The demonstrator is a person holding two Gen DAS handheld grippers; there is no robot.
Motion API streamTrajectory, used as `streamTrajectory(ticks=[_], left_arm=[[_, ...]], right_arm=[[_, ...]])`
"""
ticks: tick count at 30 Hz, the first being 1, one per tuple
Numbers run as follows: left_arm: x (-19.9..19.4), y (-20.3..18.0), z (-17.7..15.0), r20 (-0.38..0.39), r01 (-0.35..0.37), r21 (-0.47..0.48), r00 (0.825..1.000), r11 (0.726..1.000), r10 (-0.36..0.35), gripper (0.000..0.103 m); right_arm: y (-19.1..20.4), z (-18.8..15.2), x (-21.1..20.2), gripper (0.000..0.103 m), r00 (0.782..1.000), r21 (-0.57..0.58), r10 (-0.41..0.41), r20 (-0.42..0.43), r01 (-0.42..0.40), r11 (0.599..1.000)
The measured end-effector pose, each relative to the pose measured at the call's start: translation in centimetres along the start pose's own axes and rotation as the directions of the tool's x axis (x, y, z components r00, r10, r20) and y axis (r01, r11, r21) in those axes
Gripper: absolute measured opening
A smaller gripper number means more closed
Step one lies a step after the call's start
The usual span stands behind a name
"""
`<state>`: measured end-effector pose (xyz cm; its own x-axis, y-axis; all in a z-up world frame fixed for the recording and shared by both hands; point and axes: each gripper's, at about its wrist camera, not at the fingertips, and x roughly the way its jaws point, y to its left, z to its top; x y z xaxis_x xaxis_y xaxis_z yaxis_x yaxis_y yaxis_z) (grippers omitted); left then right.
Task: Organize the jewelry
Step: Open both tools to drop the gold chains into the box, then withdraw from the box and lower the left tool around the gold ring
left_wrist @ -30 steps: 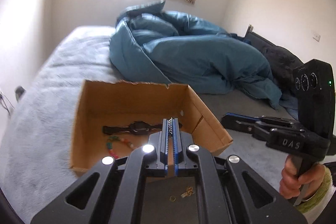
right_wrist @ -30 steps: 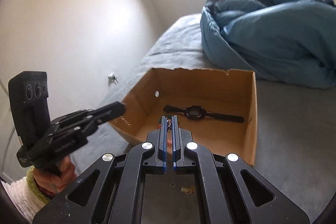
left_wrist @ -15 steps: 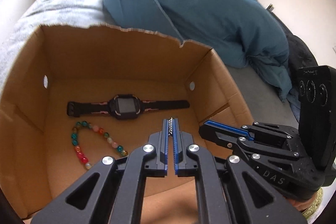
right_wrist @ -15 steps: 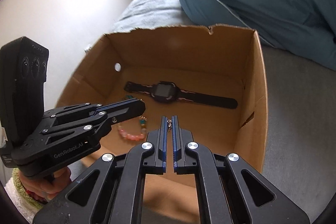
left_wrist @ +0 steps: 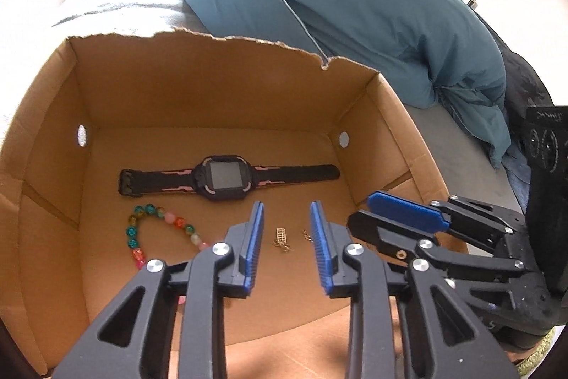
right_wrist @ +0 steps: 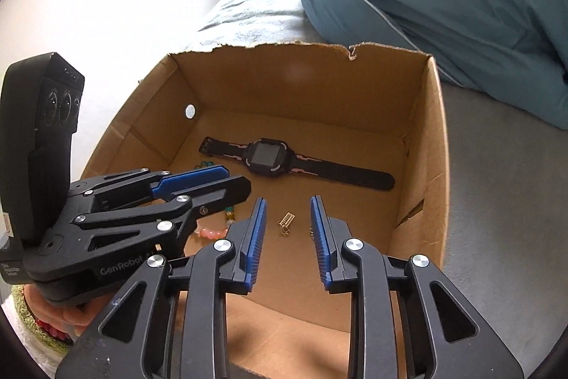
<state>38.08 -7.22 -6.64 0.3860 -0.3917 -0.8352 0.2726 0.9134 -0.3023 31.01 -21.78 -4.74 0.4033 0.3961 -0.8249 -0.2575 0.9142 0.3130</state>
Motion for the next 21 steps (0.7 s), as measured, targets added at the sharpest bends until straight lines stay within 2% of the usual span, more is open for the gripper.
streamTrajectory(ticks=[4,8,10,17,21], left_arm=[[-1.6,-0.5,-0.2,0.049,-0.018,0.021,0.999,1.000,0.017,0.026],[-4.3,-0.9,-1.0,0.117,-0.034,0.043,0.993,0.998,0.029,0.026],[-5.8,-1.2,-1.8,0.151,-0.046,0.059,0.988,0.997,0.037,0.026],[-11.1,-1.9,-6.9,0.260,-0.083,0.127,0.964,0.988,0.048,0.026],[-12.9,-2.2,-10.4,0.290,-0.097,0.164,0.956,0.982,0.046,0.027]], right_arm=[[0.2,-0.2,-1.7,0.031,0.999,-0.004,-0.010,0.039,0.010,1.000],[0.6,-1.0,-4.5,0.041,0.994,-0.012,-0.011,0.105,0.012,1.000],[0.8,-1.8,-6.0,0.041,0.990,-0.021,-0.014,0.139,0.017,1.000],[1.3,-6.5,-10.8,0.044,0.971,-0.041,-0.004,0.239,0.014,0.999],[1.7,-10.1,-12.9,0.044,0.959,-0.046,0.011,0.285,0.002,0.999]])
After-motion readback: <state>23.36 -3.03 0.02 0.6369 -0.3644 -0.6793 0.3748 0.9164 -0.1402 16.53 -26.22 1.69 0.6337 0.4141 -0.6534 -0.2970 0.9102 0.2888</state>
